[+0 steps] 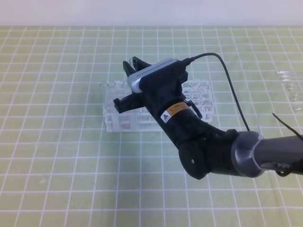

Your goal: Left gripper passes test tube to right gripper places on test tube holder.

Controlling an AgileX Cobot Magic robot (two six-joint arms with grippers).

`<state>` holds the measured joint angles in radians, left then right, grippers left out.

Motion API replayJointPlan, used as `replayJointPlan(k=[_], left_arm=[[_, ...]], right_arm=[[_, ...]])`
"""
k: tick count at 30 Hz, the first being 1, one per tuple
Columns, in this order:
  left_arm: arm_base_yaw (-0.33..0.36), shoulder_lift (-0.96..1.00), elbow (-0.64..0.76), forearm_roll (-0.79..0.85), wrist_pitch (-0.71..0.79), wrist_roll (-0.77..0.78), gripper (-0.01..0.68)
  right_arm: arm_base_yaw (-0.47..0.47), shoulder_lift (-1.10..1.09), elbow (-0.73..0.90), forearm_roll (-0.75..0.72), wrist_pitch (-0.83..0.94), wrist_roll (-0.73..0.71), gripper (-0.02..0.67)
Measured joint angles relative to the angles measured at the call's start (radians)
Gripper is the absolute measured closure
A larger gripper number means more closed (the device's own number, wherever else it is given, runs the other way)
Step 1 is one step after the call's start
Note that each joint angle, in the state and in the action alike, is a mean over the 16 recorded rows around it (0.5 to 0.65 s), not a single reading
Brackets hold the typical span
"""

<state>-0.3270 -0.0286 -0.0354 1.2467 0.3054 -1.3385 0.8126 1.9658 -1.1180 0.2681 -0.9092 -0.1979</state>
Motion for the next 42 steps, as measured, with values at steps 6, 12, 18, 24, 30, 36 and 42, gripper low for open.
replayJointPlan(k=[6,12,18,24,30,36,42], left_arm=[[0.000,-0.003,0.016,0.305,-0.036,-0.468,0.675],[0.000,0.002,0.033,0.518,-0.056,-0.756,0.675],[0.000,0.005,0.036,0.521,-0.051,-0.732,0.675],[0.000,0.007,0.038,0.390,-0.039,-0.565,0.675],[0.000,0.003,0.039,0.079,0.004,-0.158,0.675],[0.000,0.004,0.040,-0.233,0.027,0.201,0.675],[0.000,0.003,0.045,-0.420,0.007,0.324,0.675]], right_arm=[[-0.003,0.004,0.000,0.008,0.001,0.001,0.551],[-0.006,0.010,0.000,0.016,0.006,0.001,0.551],[-0.007,0.016,0.000,0.017,0.011,0.001,0.551],[-0.007,0.018,0.000,0.017,0.012,0.001,0.551],[-0.007,0.018,0.000,0.017,0.015,0.001,0.551],[-0.007,0.018,0.000,0.017,0.022,0.001,0.551],[-0.007,0.018,0.000,0.016,0.035,0.001,0.550]])
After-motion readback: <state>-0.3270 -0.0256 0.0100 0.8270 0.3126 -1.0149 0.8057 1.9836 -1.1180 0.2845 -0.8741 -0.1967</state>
